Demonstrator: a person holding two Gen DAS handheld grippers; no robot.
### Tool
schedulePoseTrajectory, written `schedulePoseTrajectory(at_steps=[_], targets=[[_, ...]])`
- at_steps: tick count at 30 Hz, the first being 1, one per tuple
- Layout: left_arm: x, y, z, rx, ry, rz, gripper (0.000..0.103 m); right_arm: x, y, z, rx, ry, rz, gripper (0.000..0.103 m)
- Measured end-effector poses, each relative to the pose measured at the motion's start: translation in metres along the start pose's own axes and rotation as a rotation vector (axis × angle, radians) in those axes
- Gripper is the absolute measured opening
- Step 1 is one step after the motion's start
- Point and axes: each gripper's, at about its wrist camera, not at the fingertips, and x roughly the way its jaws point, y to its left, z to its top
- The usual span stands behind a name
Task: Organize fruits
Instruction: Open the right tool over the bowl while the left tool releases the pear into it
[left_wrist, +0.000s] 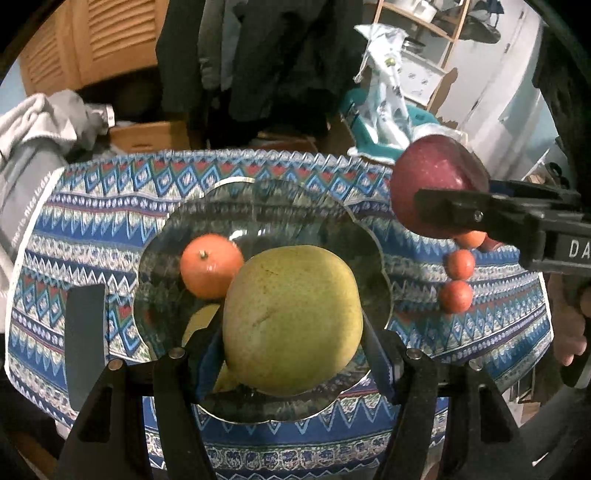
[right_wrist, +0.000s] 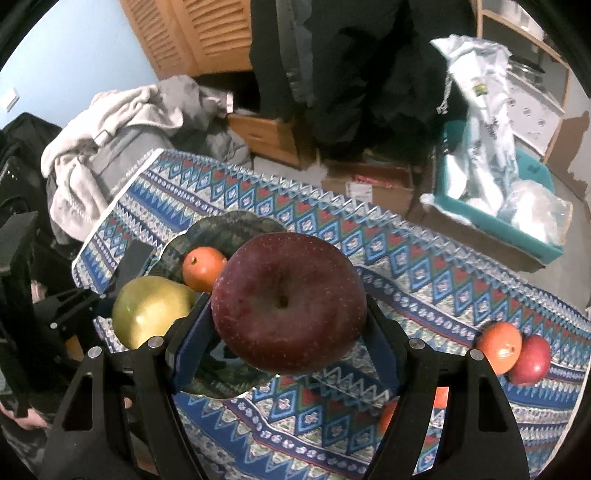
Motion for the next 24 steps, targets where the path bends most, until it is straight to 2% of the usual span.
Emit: schedulePoseTrajectory(at_steps=[9, 13, 22, 24], targets=[[0.027, -0.002, -0.013, -0.001, 0.064, 0.028, 0.069, 0.038, 0.001, -0.006, 0.039, 0.077, 0.038, 0.077], [0.037, 0.003, -0.017, -0.032, 0.094, 0.022, 0.069, 0.051, 0.004, -0.008, 0.032, 0.103, 0.034, 0.077], [0.039, -0.001, -0.019, -0.017, 0.084, 0.038, 0.068, 0.071, 0.012, -0.012, 0.012, 0.137, 0.036, 0.077], [0.040, -0.001, -0.018, -0.018, 0.087, 0.038, 0.061, 0.074, 0.012, -0.014, 0.013, 0.147, 0.039, 0.077]])
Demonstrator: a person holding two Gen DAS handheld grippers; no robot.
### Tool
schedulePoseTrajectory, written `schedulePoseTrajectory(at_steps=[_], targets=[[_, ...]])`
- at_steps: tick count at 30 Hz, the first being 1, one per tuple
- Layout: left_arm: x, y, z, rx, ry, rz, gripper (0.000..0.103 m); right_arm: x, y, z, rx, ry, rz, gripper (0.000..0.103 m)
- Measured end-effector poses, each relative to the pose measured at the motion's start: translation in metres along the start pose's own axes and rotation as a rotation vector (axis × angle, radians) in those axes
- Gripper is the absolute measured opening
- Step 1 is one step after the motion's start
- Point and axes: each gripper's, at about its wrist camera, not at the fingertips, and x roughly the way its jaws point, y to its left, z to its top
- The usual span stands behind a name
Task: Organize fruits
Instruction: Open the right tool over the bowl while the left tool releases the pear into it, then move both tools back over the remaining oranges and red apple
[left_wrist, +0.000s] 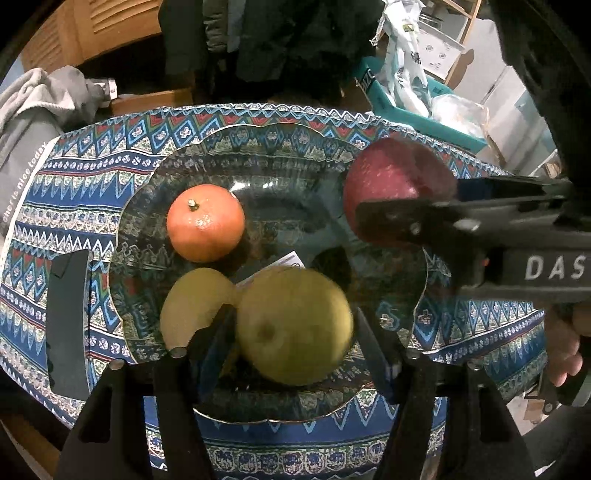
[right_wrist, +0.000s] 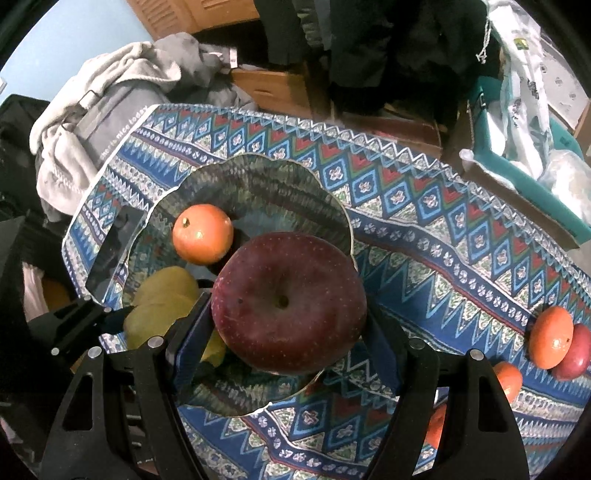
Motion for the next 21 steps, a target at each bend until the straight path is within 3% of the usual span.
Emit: schedulePoseTrajectory(at_steps=[10, 21], targets=[[-0.004, 0.013, 0.005, -0.044, -0.008, -0.010, 0.058, 0.013, -0.003, -0.005, 0.024, 0.036, 0.010, 0.078], [-0.002, 0.009, 0.003, -0.040, 0.021, -0.001, 0.058, -0.004, -0.005, 0.001, 0.059, -0.007, 0.064, 0.075]])
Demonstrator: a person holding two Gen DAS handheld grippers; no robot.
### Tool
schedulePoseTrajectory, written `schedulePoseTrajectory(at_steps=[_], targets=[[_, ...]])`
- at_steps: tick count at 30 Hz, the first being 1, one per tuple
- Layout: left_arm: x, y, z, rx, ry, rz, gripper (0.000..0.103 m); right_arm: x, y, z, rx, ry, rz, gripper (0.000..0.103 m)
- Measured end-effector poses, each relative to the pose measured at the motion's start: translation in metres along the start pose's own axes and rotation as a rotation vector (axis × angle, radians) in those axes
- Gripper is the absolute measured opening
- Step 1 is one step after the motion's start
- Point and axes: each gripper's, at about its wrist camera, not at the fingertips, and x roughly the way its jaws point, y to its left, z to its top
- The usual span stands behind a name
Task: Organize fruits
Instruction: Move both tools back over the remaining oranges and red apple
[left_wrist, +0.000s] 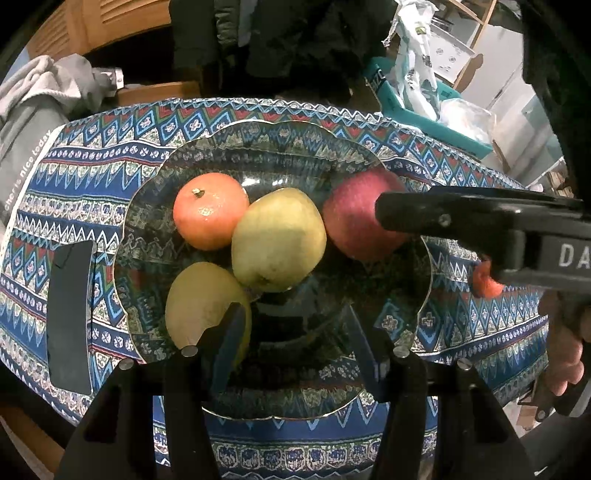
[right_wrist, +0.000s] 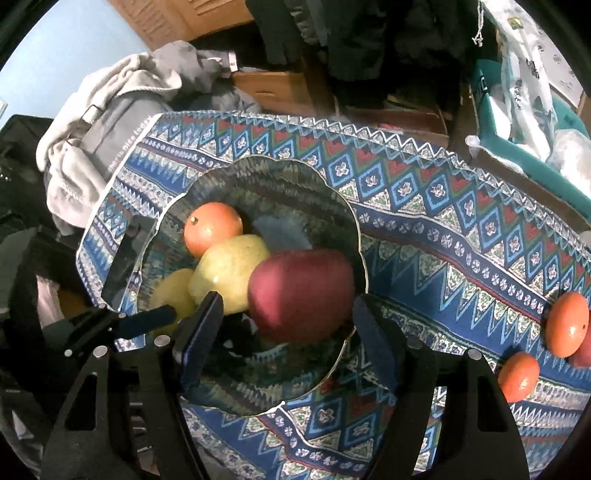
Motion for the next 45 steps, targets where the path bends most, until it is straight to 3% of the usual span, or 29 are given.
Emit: schedulePoseTrajectory(at_steps=[9, 21, 27, 45], targets=[[-0.012, -0.009, 0.004, 0.014, -0.026, 0.004, 0.064, -0.023, 0.000, -0.002, -0.014, -0.045, -0.025, 0.075], [-0.041, -0.043, 0.015, 0.066, -0.089, -0.008, 0.078, -0.071, -0.015, -0.011, -0.043, -0.112, -0.158, 0.075], [-0.045, -0.068, 0.017, 0.112, -0.098, -0.020, 0.080, -0.098, -0.028, -0.021, -0.039, -0.145, -0.205, 0.077], [-0.050, -0.148, 0.038, 0.220, -0.116, -0.035, 0.081, -0.170, -0.107, -0.068, 0.047, -0.223, -0.350, 0.082]])
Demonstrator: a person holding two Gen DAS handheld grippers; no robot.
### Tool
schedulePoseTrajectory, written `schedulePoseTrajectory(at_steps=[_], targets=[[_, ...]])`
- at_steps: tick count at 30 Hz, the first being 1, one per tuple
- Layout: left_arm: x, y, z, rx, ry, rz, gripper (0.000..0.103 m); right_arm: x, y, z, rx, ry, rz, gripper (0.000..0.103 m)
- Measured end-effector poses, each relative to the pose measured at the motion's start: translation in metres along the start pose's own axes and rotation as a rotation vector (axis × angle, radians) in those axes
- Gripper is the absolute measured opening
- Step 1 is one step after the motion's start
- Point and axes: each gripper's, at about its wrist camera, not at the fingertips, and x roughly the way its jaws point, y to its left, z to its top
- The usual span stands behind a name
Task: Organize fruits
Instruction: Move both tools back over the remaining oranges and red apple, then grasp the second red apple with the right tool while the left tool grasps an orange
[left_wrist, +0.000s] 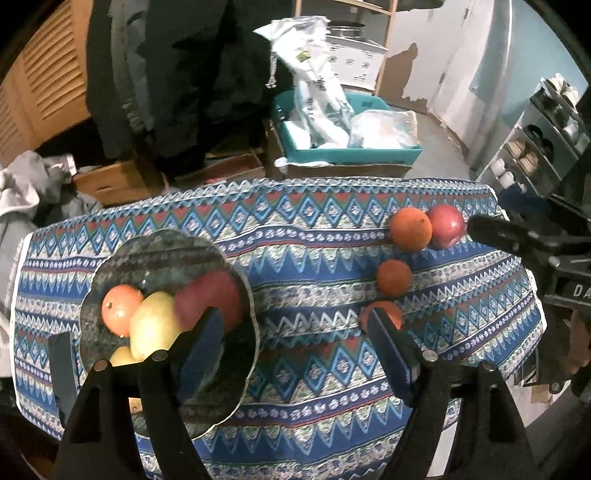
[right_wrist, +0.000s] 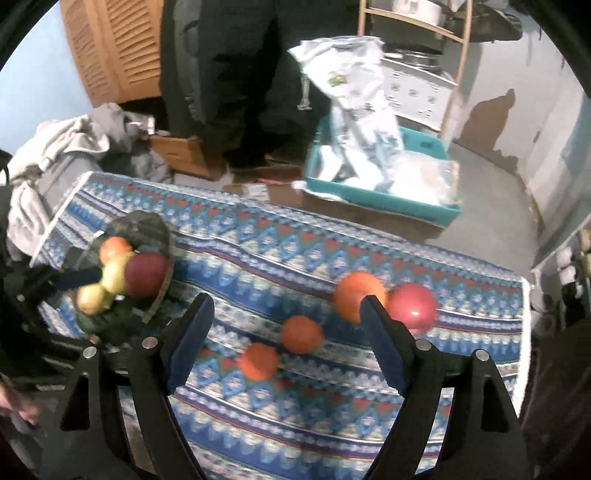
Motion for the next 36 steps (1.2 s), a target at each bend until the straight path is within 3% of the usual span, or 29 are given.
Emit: schedulePoseTrajectory(at_steps=[14, 29, 36], targets=[[0.027, -0.045, 0.028, 0.096, 0.021, 0.010, 0.081, 0.015, -0.087, -0.016, 0.056, 0.093, -0.064, 0.082], [0.088, -0.060, 0.059, 0.136, 0.090, 0.003, 0.081, 0.091, -0.159, -0.017, 0.139, 0.284, 0.011, 0.082], [0.113, -0.063, 0.069, 0.127, 0.123, -0.020, 0.081, 0.116, -0.167, -0.022, 0.175, 0.300, 0.074, 0.082]])
